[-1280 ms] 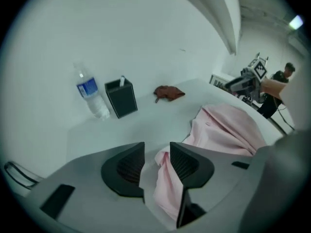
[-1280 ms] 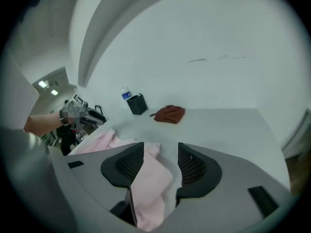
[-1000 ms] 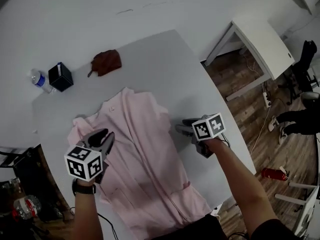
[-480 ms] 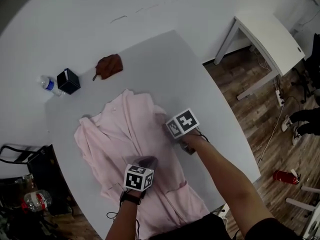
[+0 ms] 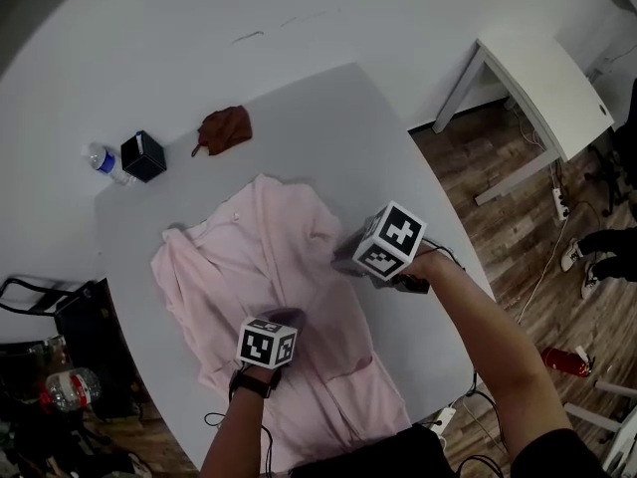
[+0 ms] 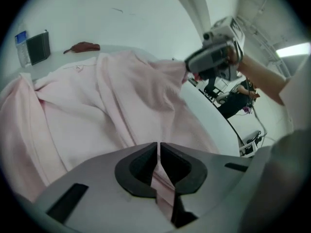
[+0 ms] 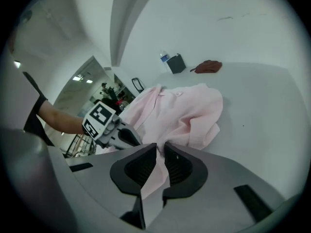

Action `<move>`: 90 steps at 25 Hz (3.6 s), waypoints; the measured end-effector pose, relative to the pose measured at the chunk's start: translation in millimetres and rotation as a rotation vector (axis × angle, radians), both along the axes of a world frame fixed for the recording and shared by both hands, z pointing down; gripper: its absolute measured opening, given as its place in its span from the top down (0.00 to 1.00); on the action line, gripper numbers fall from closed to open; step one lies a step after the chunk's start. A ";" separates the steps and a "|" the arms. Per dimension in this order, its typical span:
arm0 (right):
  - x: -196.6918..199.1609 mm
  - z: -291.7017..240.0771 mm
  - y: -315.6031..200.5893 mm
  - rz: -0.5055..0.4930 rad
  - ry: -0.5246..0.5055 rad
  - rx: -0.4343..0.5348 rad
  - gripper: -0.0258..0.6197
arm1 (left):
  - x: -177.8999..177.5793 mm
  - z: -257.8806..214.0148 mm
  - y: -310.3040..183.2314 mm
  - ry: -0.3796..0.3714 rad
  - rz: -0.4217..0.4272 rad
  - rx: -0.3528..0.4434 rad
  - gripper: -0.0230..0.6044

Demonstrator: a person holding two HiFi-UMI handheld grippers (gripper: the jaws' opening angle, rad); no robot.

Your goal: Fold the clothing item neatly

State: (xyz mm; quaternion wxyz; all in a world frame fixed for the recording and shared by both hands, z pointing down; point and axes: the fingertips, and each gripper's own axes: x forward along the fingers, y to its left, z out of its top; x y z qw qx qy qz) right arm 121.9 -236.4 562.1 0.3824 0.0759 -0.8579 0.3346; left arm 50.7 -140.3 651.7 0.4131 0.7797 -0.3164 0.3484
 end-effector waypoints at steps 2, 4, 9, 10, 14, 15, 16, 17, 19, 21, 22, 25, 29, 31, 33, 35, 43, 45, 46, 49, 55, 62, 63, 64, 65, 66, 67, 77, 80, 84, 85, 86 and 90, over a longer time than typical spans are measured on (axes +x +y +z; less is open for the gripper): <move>-7.1 11.3 5.5 0.125 -0.083 0.049 0.90 | -18.5 -15.9 -21.3 0.031 -0.081 0.035 0.93; -24.3 20.7 1.6 0.235 -0.147 0.187 0.90 | -38.1 -38.3 -57.0 0.057 -0.171 0.101 0.93; -71.7 4.7 16.4 0.159 -0.290 0.288 0.74 | -51.3 -67.1 -86.8 0.151 -0.252 0.142 0.90; -64.4 -4.1 20.9 0.141 -0.336 0.254 0.74 | -52.7 -66.4 -88.9 0.157 -0.285 0.154 0.89; -28.3 -3.1 25.6 0.112 -0.381 0.121 0.74 | -34.1 -80.2 -132.2 0.117 -0.242 0.299 0.89; -23.6 5.0 27.8 0.094 -0.345 0.120 0.74 | -27.1 -74.5 -145.3 0.082 -0.214 0.306 0.89; -16.0 9.9 27.8 0.097 -0.313 0.138 0.74 | -23.2 -63.5 -155.1 0.031 -0.189 0.294 0.89; -2.5 11.4 21.2 0.140 -0.286 0.170 0.74 | -22.1 -51.8 -161.9 -0.020 -0.168 0.275 0.89; 42.6 20.2 -8.6 0.266 -0.165 0.285 0.74 | -20.1 -40.6 -169.4 -0.065 -0.133 0.252 0.89; 85.8 51.5 -31.7 0.233 0.089 0.443 0.74 | -9.4 -47.1 -169.8 -0.034 -0.097 0.261 0.89; 95.5 68.3 -35.5 0.158 0.201 0.499 0.74 | 0.8 -54.0 -167.1 0.005 -0.082 0.262 0.88; 87.0 88.0 -36.9 -0.021 0.301 0.541 0.75 | 49.2 -73.5 -144.8 0.094 0.038 0.261 0.70; 81.3 86.2 -39.2 -0.072 0.269 0.501 0.75 | 97.7 -59.8 -100.7 -0.125 0.329 0.361 0.55; 76.6 82.1 -38.9 -0.055 0.230 0.476 0.75 | 106.3 -43.2 -99.1 -0.313 0.424 0.448 0.52; 67.2 76.4 -36.0 -0.034 0.176 0.447 0.75 | 106.7 -28.9 -110.1 -0.436 0.442 0.489 0.52; 58.4 73.1 -31.3 -0.020 0.133 0.428 0.75 | 94.5 -27.9 -121.3 -0.442 0.366 0.472 0.74; -12.0 71.3 0.6 0.005 -0.056 0.278 0.64 | 28.5 -96.2 -116.3 0.014 -0.061 0.391 0.89; -13.6 72.8 3.8 0.058 -0.011 0.225 0.61 | 26.7 -96.5 -115.2 0.014 -0.050 0.389 0.89; -7.5 77.5 5.1 0.075 0.067 0.246 0.61 | 27.0 -95.6 -115.2 0.015 -0.045 0.386 0.89; 4.9 89.9 15.3 0.146 0.270 0.333 0.61 | 27.7 -93.5 -115.9 0.021 -0.037 0.382 0.89; -13.7 93.3 38.3 0.084 0.360 0.402 0.79 | 29.3 -89.4 -116.0 0.038 -0.006 0.360 0.89; 13.8 75.3 36.7 0.316 0.129 0.092 0.92 | 35.9 -79.1 -119.8 0.029 0.027 0.342 0.89; 25.1 67.2 32.3 0.375 0.090 0.067 0.92 | 36.9 -76.9 -120.5 0.028 0.029 0.339 0.89; 36.1 59.2 28.7 0.420 0.065 0.057 0.92 | 37.9 -74.1 -121.0 0.027 0.031 0.335 0.89; 46.0 51.3 26.5 0.452 0.049 0.056 0.92 | 39.3 -70.8 -121.3 0.027 0.033 0.330 0.88; 54.4 43.4 25.2 0.473 0.038 0.058 0.92 | 41.5 -67.4 -121.6 0.029 0.037 0.323 0.87; 61.3 35.7 24.5 0.485 0.028 0.062 0.92 | 44.5 -64.3 -121.7 0.033 0.042 0.315 0.86; 127.4 -32.3 29.6 0.525 0.009 0.153 0.92 | 73.5 -76.1 -97.4 0.104 0.135 0.243 0.72; 143.9 -63.2 33.1 0.517 -0.011 0.185 0.92 | 78.2 -77.1 -90.3 0.133 0.159 0.207 0.69; 161.3 -104.1 26.0 0.540 -0.066 0.228 0.92 | 86.1 -88.7 -111.5 0.294 0.099 0.159 0.60; 164.1 -113.3 22.7 0.546 -0.083 0.236 0.92 | 86.8 -91.1 -120.2 0.323 0.070 0.148 0.59; 165.7 -122.8 20.2 0.549 -0.102 0.243 0.92 | 86.2 -92.1 -127.1 0.331 0.046 0.140 0.58; 166.3 -168.3 23.5 0.548 -0.250 0.230 0.92 | 69.7 -95.3 -137.8 0.322 -0.099 0.169 0.58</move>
